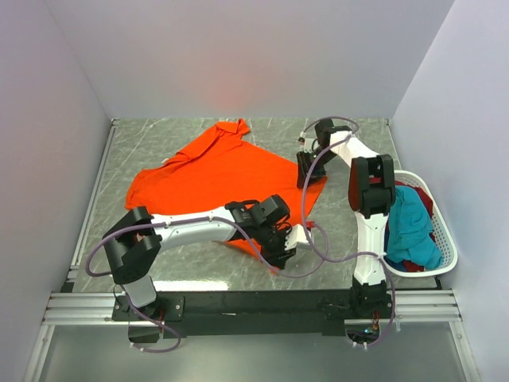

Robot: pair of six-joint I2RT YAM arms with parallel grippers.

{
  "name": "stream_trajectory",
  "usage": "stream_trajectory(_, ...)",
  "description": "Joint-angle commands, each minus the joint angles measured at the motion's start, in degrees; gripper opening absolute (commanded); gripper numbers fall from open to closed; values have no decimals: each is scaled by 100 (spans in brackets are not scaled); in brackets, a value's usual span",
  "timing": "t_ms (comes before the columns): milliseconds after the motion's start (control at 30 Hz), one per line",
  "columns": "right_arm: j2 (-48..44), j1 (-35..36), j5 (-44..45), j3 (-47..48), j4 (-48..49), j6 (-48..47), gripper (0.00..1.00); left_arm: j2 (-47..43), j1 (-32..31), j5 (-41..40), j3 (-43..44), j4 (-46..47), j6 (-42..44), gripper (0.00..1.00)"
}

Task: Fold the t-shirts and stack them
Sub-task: Flatten the tshirt out

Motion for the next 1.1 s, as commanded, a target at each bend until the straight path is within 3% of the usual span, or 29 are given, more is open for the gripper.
stream_trajectory(0,-520,-161,-53,-106,-174,-180,41,-13,-58,288,59,195,-412,37)
stream_trajectory(33,-565,-170,-35,-124,-227,-198,43,-144,-23,332,42,116,-360,44)
stream_trajectory(100,-757,-197,-9,-203,-271,-268,46,-355,204,411,-159,-77,-245,48)
stream_trajectory(267,-1206,-205,9,-536,-385,-347,47,-1320,1266,710,-626,-728,202,48)
stream_trajectory(367,-1505,-57,26,-1071,-421,-408,46,-1612,2792,728,-618,-1474,692,47)
stream_trajectory(467,-1760,303,393,-1415,-315,-470,46,-1630,3841,561,-530,-2246,1369,47)
stream_trajectory(500,-1839,426,543,-1590,-280,-540,45,-1613,4575,526,-486,-2415,1529,48)
stream_trajectory(600,-1840,1015,1087,-1758,-166,-654,45,-1298,5886,140,-294,-2644,1899,48)
stream_trajectory(700,-1700,1569,1632,-1750,-113,-803,45,-648,6811,-221,232,-2558,1865,48)
stream_trajectory(800,-1498,2035,2003,-1680,-122,-962,45,56,7262,-379,760,-2226,1628,48)
stream_trajectory(900,-1313,2387,2521,-1741,-130,-1181,44,627,7298,-836,1051,-2004,1373,46)
stream_trajectory(1067,-1119,2572,3223,-1987,-69,-1611,44,1085,7351,-1730,685,-1485,1232,42)
